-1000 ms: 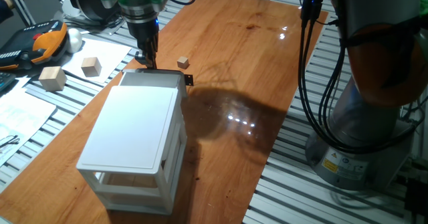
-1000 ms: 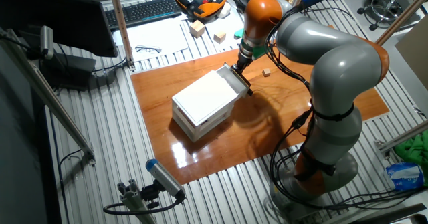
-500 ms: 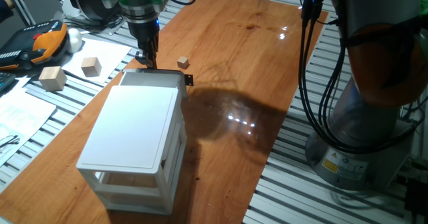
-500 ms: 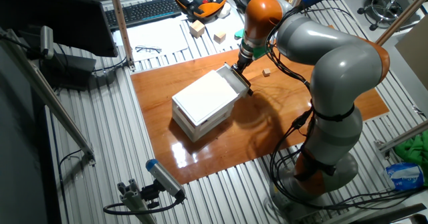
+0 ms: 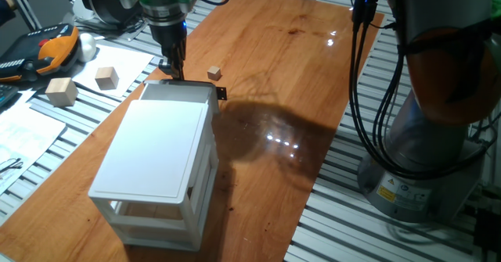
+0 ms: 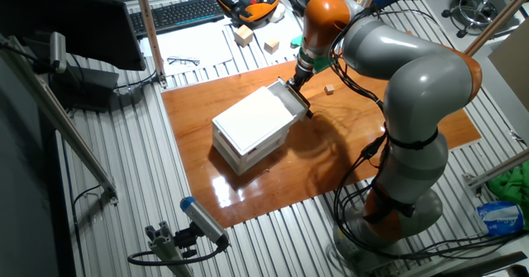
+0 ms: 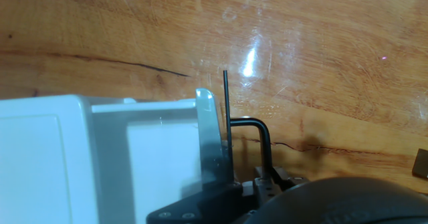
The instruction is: Put things in the drawer
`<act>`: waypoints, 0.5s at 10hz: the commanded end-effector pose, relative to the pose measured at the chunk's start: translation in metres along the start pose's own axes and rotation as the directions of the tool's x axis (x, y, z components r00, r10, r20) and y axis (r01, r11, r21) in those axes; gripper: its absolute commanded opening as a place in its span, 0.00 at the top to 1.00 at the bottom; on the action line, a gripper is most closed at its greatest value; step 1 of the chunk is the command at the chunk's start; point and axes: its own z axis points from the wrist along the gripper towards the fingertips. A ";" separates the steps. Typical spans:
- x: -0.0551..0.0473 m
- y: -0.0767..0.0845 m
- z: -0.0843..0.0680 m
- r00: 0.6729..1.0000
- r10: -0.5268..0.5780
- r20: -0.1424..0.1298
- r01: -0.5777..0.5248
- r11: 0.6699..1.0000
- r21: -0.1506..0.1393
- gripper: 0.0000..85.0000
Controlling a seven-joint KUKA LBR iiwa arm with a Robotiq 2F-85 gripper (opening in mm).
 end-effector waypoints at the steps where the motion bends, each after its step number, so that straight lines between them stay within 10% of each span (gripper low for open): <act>1: 0.000 0.000 0.000 1.000 0.000 0.000 0.000 1.000 0.000 1.00; 5: 0.000 0.000 0.000 1.000 -0.003 -0.007 0.003 1.000 0.002 1.00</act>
